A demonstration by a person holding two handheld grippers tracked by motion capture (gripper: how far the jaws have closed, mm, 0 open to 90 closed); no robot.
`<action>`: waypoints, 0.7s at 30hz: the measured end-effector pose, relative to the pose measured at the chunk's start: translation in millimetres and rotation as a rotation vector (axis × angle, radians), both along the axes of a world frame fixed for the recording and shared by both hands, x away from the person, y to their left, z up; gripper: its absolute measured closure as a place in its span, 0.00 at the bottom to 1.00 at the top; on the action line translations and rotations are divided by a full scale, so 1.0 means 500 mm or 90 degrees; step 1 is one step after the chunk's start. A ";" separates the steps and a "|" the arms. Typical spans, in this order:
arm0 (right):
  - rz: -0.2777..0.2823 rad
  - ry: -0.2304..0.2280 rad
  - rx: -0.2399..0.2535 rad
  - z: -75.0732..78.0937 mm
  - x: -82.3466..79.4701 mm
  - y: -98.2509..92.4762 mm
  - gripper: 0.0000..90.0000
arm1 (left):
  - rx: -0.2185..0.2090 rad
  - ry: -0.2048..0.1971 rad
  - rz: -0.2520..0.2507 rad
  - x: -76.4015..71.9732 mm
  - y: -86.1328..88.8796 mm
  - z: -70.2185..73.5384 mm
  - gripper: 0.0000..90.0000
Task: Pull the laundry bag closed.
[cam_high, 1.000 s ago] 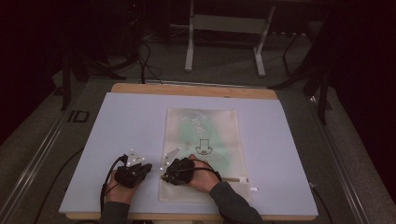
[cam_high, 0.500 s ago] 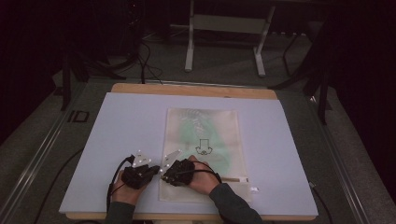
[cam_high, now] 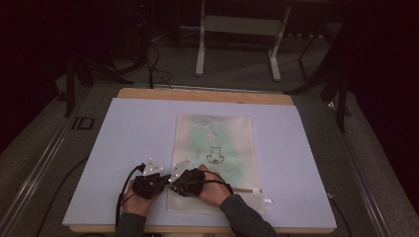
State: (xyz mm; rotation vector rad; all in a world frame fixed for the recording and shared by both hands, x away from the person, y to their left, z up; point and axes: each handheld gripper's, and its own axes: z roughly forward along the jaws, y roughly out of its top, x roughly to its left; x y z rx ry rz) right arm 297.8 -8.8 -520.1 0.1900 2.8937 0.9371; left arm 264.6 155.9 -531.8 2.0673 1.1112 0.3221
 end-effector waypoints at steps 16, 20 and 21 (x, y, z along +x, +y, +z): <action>0.000 0.004 -0.006 0.003 0.000 -0.005 0.91 | 0.025 0.013 0.012 0.001 -0.011 -0.003 1.00; -0.001 0.008 -0.007 0.003 0.001 -0.010 0.92 | 0.030 0.009 0.012 0.001 -0.013 -0.003 1.00; -0.001 0.006 -0.006 0.003 0.002 -0.011 0.92 | 0.030 0.009 0.012 0.001 -0.013 -0.003 1.00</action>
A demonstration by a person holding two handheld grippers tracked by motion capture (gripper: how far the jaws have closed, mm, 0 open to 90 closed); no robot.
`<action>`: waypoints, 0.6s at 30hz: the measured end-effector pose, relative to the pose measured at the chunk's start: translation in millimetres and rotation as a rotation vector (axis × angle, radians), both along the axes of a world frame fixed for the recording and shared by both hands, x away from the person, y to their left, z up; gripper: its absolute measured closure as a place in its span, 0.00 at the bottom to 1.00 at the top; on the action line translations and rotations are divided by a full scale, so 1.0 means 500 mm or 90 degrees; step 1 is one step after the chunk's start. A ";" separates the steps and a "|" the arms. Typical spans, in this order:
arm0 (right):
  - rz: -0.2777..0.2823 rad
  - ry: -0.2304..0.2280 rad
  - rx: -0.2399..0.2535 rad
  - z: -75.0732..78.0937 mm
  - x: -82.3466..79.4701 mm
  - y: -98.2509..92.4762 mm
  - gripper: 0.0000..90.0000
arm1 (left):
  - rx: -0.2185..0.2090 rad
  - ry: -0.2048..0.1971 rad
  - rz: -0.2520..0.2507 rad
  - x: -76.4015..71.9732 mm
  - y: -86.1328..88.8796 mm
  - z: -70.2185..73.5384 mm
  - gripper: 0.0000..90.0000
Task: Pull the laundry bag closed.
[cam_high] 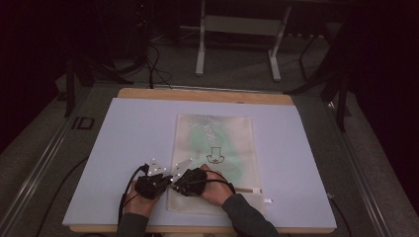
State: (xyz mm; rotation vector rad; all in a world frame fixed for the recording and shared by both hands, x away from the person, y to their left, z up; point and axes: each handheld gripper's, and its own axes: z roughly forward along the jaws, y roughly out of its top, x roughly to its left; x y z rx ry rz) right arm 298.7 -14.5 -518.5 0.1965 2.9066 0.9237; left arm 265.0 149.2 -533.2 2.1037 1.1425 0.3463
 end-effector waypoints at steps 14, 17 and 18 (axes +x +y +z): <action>0.004 -0.005 -0.014 0.004 -0.002 -0.021 0.92 | -0.007 0.006 0.002 0.001 0.003 0.000 1.00; 0.006 -0.009 -0.018 0.004 -0.002 -0.023 0.92 | -0.007 0.006 0.004 0.001 0.002 0.000 1.00; 0.005 -0.008 -0.018 0.005 -0.003 -0.024 0.91 | -0.007 0.006 0.004 0.001 0.002 0.000 1.00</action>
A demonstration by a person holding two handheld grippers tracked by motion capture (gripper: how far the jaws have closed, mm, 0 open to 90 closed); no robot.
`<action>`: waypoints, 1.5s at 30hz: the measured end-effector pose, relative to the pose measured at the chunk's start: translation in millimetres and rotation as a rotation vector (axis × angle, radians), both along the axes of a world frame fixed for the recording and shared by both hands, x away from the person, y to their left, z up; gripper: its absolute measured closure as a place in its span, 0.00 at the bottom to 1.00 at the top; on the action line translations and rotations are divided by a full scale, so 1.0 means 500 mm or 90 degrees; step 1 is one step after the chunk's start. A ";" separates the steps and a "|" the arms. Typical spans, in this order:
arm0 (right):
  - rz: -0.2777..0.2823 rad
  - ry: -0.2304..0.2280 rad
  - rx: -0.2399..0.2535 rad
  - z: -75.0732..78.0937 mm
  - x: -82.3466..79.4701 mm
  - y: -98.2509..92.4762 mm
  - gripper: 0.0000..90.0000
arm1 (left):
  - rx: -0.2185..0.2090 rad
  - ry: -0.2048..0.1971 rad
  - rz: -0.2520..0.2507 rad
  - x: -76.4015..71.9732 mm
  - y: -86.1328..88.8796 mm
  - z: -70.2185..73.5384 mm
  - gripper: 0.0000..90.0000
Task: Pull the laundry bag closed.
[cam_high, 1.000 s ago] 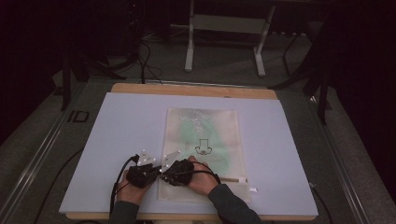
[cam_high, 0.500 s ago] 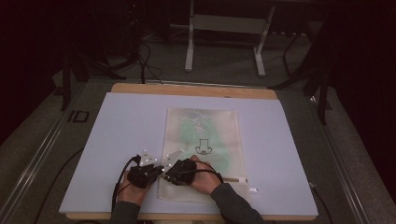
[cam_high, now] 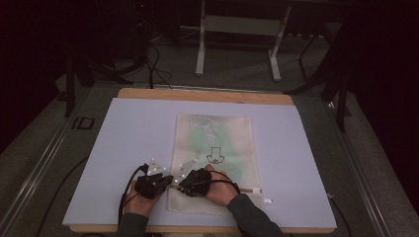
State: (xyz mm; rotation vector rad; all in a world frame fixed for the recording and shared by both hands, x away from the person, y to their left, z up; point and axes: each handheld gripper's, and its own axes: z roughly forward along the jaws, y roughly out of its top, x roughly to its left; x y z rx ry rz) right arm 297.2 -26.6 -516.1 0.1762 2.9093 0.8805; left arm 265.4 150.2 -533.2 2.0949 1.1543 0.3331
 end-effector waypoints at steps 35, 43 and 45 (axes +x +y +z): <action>0.011 -0.021 -0.032 0.015 -0.012 -0.043 0.92 | -0.002 0.002 0.001 0.000 0.002 0.000 1.00; 0.012 -0.020 -0.039 0.017 -0.013 -0.055 0.91 | -0.003 0.002 0.001 0.000 0.002 0.000 1.00; 0.012 -0.018 -0.040 0.019 -0.013 -0.057 0.92 | -0.002 0.002 0.001 0.000 0.002 0.000 1.00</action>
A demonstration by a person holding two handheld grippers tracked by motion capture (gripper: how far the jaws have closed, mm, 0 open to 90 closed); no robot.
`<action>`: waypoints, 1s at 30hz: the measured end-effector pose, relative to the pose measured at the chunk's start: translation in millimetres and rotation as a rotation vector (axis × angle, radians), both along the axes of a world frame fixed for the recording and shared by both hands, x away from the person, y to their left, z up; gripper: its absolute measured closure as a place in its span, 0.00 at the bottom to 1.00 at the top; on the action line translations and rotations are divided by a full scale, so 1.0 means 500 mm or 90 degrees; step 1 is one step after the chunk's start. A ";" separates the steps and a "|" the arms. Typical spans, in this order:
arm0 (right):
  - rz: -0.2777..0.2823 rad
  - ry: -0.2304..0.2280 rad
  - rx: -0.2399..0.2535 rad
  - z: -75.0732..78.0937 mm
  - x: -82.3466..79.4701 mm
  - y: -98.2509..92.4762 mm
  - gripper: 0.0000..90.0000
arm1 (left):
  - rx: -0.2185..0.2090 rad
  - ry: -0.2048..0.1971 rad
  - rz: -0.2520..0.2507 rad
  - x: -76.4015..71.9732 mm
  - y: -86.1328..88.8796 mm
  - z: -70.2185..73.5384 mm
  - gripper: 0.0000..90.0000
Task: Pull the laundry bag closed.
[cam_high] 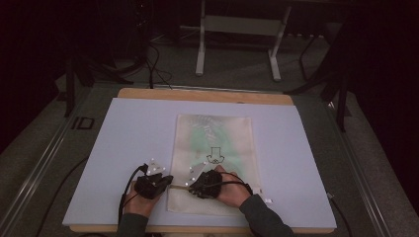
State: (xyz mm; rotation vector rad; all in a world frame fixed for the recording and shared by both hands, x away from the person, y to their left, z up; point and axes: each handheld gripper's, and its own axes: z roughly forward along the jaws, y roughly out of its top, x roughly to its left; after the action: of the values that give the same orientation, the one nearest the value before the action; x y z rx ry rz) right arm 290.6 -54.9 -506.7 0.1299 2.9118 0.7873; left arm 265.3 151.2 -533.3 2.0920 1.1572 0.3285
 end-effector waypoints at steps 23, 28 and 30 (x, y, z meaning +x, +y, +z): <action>-0.002 -0.006 0.001 0.017 -0.003 -0.029 0.92 | 0.000 0.001 0.002 0.000 0.000 0.000 1.00; -0.002 -0.005 -0.005 0.018 -0.004 -0.041 0.91 | -0.003 0.002 0.004 0.000 0.001 0.000 1.00; -0.005 -0.005 -0.006 0.019 -0.004 -0.045 0.92 | -0.005 0.003 0.004 0.000 0.001 0.000 1.00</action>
State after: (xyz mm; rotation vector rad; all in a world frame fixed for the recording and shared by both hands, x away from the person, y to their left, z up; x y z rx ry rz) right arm 288.4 -77.4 -497.1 0.1369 2.9057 0.7716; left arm 265.4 151.9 -533.4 2.0841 1.1662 0.3220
